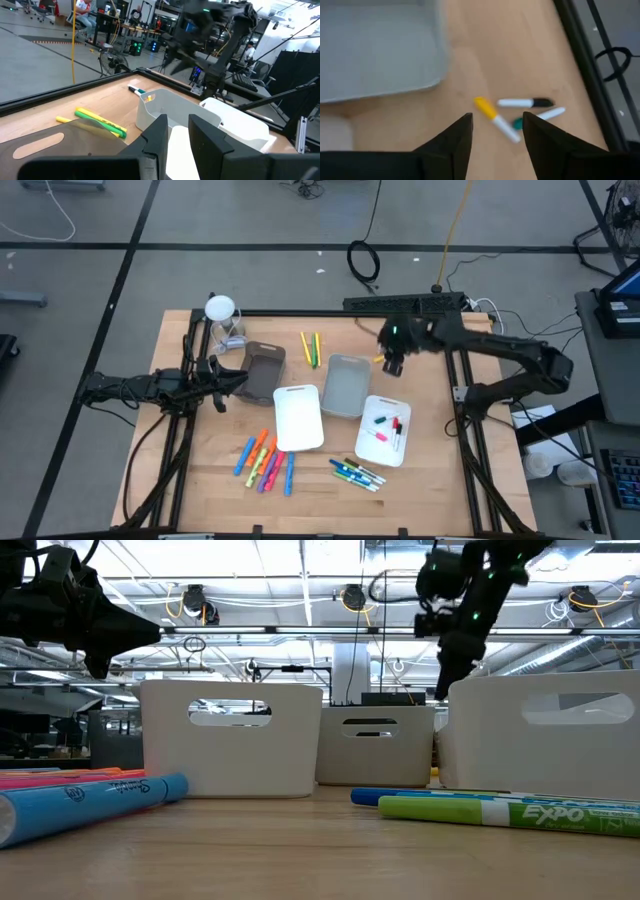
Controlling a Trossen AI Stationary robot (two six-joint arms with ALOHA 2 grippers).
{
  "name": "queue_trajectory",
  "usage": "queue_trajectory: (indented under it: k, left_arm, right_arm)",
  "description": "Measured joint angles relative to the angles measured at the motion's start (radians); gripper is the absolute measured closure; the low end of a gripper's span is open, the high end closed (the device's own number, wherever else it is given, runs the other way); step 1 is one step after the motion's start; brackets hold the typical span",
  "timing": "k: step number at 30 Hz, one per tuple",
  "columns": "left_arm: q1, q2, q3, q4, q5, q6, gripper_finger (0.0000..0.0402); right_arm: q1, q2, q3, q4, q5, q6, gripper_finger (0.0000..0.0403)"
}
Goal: Pick & Place Markers
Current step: Put the yellow mini marker into the right white bin
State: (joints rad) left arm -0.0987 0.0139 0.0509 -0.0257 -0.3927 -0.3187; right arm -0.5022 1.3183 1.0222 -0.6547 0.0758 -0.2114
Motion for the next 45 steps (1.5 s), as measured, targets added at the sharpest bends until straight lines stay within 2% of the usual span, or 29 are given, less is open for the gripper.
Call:
queue_trajectory:
  k: [4,8,16,20,29,34,40,45]
  left_arm:
    - [0.000,0.000,0.000,0.000,0.000,0.000,0.0323]
    - [0.000,0.000,0.000,0.000,0.000,0.000,0.0323]
    - [0.000,0.000,0.000,0.000,0.000,0.000,0.0323]
    - [0.000,0.000,0.000,0.000,0.000,0.000,0.0323]
    - [0.000,0.000,0.000,0.000,0.000,0.000,0.0323]
    - [0.000,0.000,0.000,0.000,0.000,0.000,0.0323]
    - [0.000,0.000,0.000,0.000,0.000,0.000,0.0323]
    - [0.000,0.000,0.000,0.000,0.000,0.000,0.0323]
  right_arm:
    - [-0.137,0.075,0.000,0.043,-0.132,-0.154,0.0234]
    - [-0.179,0.164,0.000,0.037,-0.235,-0.234,0.0236]
    - [-0.171,0.315,0.000,0.025,-0.222,-0.309,0.0241]
    - [-0.171,0.373,0.000,0.030,-0.137,-0.358,0.0242]
    - [-0.171,0.430,0.005,0.015,-0.128,-0.353,0.0249]
    - [-0.171,0.420,0.003,-0.013,-0.125,-0.332,0.0288]
    - [-0.171,0.407,0.001,-0.026,-0.122,-0.324,0.0377]
    - [-0.168,0.401,0.000,-0.026,-0.122,-0.275,0.0377]
